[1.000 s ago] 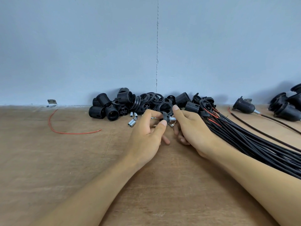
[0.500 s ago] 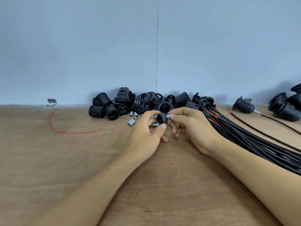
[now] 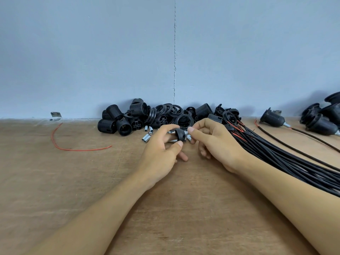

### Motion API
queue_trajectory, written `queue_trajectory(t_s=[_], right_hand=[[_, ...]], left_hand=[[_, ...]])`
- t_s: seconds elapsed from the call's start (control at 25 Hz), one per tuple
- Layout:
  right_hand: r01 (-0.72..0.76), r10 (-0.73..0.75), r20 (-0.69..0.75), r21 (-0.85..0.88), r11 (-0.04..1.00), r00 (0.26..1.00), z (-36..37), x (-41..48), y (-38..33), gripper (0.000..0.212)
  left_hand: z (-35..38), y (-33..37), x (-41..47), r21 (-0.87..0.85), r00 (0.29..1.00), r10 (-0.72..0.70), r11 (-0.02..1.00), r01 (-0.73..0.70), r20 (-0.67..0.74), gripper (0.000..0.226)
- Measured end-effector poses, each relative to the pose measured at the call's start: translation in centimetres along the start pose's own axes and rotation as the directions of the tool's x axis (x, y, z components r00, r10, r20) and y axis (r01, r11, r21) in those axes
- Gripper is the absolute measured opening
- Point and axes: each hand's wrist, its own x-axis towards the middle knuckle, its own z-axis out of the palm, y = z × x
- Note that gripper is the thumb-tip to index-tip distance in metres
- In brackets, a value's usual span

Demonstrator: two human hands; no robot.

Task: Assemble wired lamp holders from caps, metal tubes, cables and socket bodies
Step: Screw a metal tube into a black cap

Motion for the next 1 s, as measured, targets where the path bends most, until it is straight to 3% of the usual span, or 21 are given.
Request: queue_trajectory(t_s=[0.16, 0.36, 0.48, 0.64, 0.84, 1.0], right_hand=[[-0.039, 0.027, -0.077, -0.164, 0.986, 0.997, -0.04, 0.26, 0.11, 0.052], [0.033, -0.037, -0.028, -0.135, 0.99, 0.999, -0.23, 0.15, 0.11, 0.037], [0.0, -0.037, -0.112, -0.311, 0.95, 0.993, -0.17, 0.12, -0.19, 0.064], [0.074, -0.091, -0.036, -0.322, 0.944, 0.995, -0.08, -0.01, 0.02, 0.032], [0.026, -0.057, -0.084, -0.336, 0.942, 0.995, -0.36, 0.17, 0.16, 0.063], [0.1, -0.111, -0.028, -0.256, 0.962, 0.993, -0.56, 0.15, 0.34, 0.039]], left_hand=[[0.07, 0.06, 0.01, 0.01, 1.0, -0.004, 1.0, 0.004, 0.02, 0.039], [0.03, 0.04, 0.09, 0.007, 1.0, -0.018, 1.0, 0.018, 0.023, 0.038], [0.07, 0.07, 0.06, 0.019, 1.0, -0.014, 1.0, 0.014, 0.023, 0.038], [-0.01, 0.19, 0.03, -0.015, 1.0, -0.022, 1.0, 0.023, 0.017, 0.036], [0.11, 0.3, -0.04, 0.011, 0.999, -0.028, 1.0, 0.028, 0.042, 0.037], [0.0, 0.35, -0.01, 0.009, 0.998, -0.039, 0.999, 0.039, 0.043, 0.036]])
